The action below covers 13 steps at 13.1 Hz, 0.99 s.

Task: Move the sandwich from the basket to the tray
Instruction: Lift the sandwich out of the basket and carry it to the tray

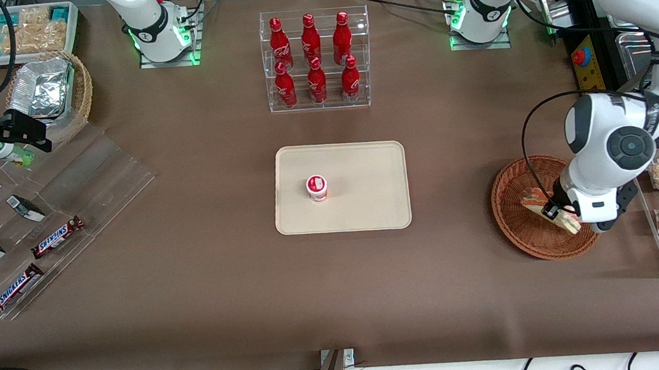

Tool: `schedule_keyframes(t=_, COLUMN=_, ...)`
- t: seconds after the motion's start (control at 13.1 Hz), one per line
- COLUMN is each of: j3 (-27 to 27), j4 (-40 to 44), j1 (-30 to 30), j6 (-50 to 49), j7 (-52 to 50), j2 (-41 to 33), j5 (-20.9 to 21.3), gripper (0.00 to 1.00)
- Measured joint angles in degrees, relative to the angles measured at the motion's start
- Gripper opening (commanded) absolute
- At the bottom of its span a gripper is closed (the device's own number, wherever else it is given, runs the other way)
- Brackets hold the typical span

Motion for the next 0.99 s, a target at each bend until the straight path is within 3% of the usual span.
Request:
schedule_keyframes(t=0.38, j3=-6.4, j4=9.8, j1=-0.3, j6=-13.1, j7=7.3, j2=-0.6, j5=-0.2, gripper=0.00)
schedule_keyframes(t=0.61, j3=-11.6, j4=14.6, j1=-0.3, j6=-19.6, j7=10.6, j2=-0.9, j5=-2.6, gripper=0.00)
schedule_keyframes(t=0.76, j3=-15.4, j4=16.4, j1=-0.4, j6=-22.2, j7=12.4, j2=-1.6, j5=-5.0, gripper=0.00)
schedule_keyframes(t=0.99, j3=-22.7, j4=16.8, j1=-0.8, j6=-24.2, j7=12.6, j2=-2.1, j5=-5.5, gripper=0.00)
